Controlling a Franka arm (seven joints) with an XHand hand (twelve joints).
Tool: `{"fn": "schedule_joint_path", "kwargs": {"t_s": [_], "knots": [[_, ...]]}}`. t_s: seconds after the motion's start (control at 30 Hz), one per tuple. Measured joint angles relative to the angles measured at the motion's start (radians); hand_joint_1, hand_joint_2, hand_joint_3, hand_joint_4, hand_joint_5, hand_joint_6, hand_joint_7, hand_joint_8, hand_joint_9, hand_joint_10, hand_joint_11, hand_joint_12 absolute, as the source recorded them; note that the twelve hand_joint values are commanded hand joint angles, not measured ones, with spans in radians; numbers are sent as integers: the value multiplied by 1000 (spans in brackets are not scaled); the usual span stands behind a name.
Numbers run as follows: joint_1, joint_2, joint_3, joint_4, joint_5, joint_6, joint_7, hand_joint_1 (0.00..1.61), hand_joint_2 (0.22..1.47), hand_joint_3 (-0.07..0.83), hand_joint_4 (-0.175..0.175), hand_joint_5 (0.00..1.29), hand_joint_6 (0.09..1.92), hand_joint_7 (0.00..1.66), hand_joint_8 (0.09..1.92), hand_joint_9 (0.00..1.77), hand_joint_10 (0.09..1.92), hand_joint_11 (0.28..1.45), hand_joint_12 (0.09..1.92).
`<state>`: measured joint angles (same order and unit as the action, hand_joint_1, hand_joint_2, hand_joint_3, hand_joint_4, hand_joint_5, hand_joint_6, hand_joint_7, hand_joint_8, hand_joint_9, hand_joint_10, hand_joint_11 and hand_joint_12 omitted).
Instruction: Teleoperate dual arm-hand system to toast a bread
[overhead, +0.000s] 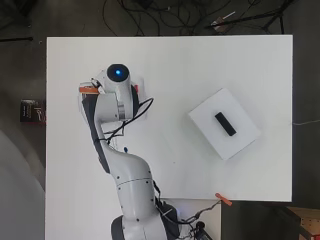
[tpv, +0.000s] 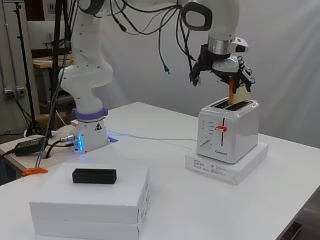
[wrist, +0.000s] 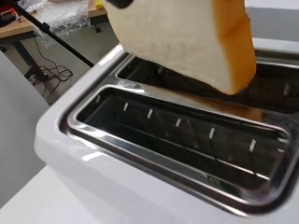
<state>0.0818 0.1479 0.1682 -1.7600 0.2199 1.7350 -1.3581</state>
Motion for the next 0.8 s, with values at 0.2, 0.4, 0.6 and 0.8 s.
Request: {"fn": "schedule_joint_path", "kwargs": {"t_s": [0.2, 0.4, 0.6, 0.8], "knots": [[-7, 0, -38, -23, 6, 10, 7, 1229, 1180, 0, -175, 663, 1328, 1068, 941, 1421, 87, 724, 380], [-1, 50, -34, 22, 28, -49, -5, 61, 1065, -6, -131, 49, 87, 176, 87, 366, 87, 402, 87], [-11, 41, -75, 8, -15, -37, -5, 12, 1112, 2, -126, 153, 87, 219, 87, 357, 87, 395, 87], [-29, -5, -171, -100, -84, 53, 113, 30, 1133, 5, -102, 219, 87, 246, 87, 309, 87, 374, 87]]}}
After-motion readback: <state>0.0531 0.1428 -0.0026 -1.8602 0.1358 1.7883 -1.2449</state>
